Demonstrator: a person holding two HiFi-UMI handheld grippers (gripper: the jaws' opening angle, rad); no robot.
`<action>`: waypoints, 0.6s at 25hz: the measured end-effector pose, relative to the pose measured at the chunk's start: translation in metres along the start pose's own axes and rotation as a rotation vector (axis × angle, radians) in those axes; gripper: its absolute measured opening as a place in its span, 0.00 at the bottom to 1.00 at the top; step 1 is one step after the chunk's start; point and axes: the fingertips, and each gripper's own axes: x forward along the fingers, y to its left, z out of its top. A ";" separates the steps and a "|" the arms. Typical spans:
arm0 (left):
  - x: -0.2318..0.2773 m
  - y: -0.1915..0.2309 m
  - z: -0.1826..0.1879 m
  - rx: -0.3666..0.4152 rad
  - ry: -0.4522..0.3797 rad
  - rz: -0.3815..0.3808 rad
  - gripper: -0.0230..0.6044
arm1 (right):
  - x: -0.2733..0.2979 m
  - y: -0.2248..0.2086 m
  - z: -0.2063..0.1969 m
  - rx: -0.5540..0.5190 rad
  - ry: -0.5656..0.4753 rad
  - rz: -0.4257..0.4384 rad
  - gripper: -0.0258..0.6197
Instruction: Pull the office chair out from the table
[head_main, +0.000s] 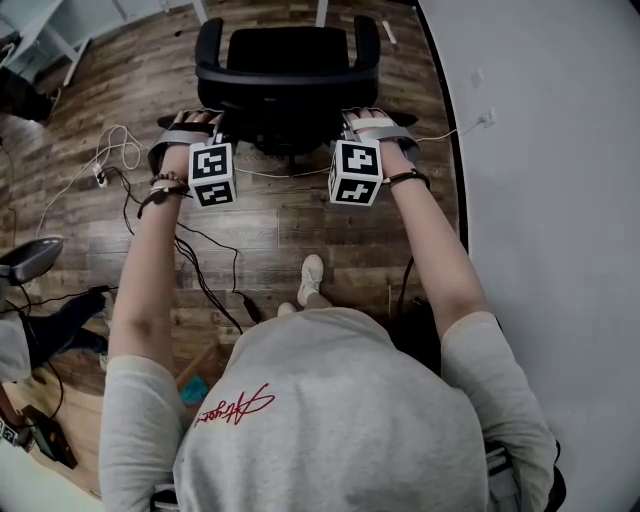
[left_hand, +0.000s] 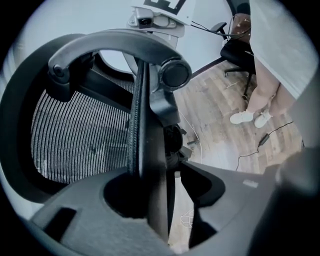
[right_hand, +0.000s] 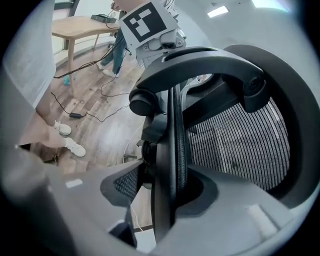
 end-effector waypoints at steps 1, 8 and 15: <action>0.000 -0.001 0.000 0.001 0.002 -0.016 0.37 | -0.001 0.001 0.001 0.007 0.000 0.015 0.34; -0.015 0.012 0.004 -0.041 -0.017 -0.010 0.44 | -0.017 -0.019 0.013 0.079 -0.027 0.015 0.40; -0.019 0.001 0.008 -0.079 -0.038 -0.032 0.45 | -0.021 -0.015 0.022 0.075 -0.043 0.025 0.43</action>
